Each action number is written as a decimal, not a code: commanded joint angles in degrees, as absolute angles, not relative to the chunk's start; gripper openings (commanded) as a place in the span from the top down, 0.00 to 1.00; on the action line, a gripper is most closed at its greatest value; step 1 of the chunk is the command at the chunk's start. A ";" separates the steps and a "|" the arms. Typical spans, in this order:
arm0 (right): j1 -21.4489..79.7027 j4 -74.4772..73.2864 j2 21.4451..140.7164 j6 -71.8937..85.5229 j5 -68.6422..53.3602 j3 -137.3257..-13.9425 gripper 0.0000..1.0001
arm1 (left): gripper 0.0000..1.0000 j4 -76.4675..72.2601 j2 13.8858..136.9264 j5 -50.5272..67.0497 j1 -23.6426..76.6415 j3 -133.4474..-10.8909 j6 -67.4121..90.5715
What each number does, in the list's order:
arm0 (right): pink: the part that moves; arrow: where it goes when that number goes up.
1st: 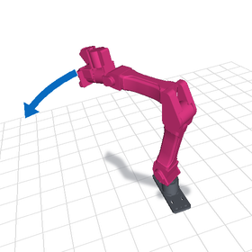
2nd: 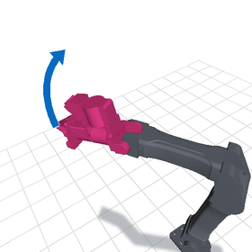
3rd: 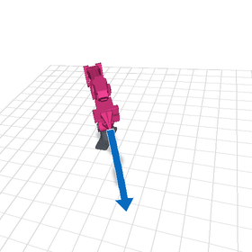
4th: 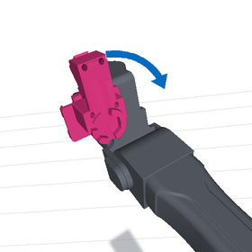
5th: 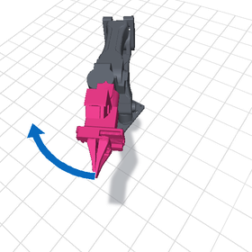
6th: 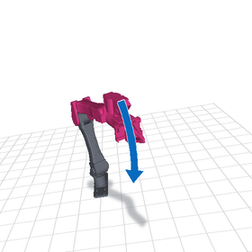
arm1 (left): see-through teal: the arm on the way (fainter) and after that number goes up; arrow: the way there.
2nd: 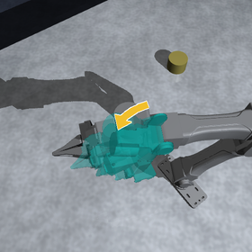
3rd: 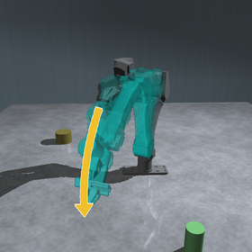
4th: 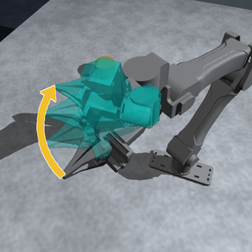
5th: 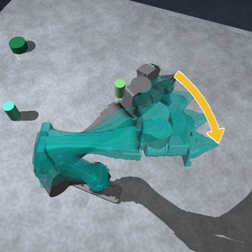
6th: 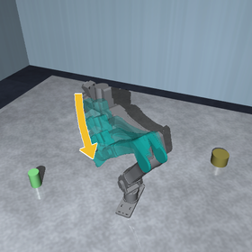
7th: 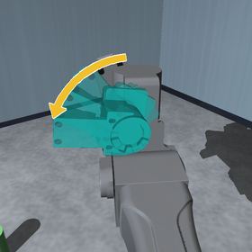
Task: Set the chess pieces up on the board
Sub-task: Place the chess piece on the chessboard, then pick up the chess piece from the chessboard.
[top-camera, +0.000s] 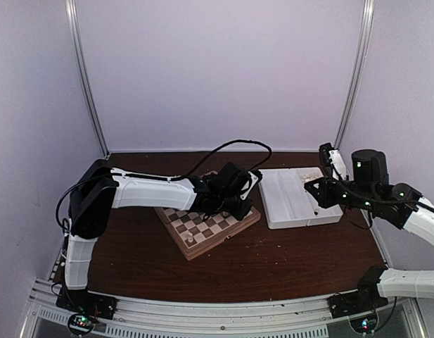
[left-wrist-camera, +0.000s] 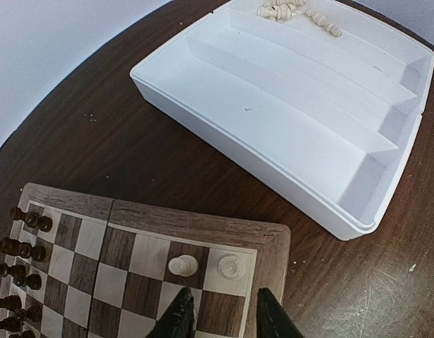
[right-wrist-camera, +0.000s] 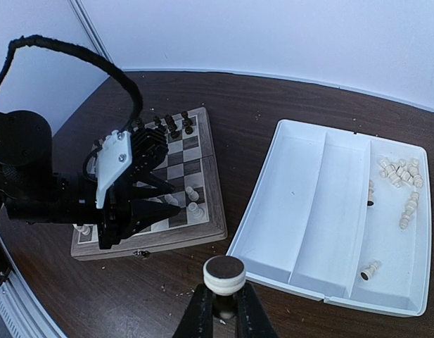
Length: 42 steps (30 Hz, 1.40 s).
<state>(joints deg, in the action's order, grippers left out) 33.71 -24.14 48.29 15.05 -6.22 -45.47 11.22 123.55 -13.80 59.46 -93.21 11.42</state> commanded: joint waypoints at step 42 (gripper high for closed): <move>33.22 -23.10 52.57 15.12 -13.14 -47.72 0.99 | 0.42 45.97 100.73 -4.50 55.14 -75.28 19.49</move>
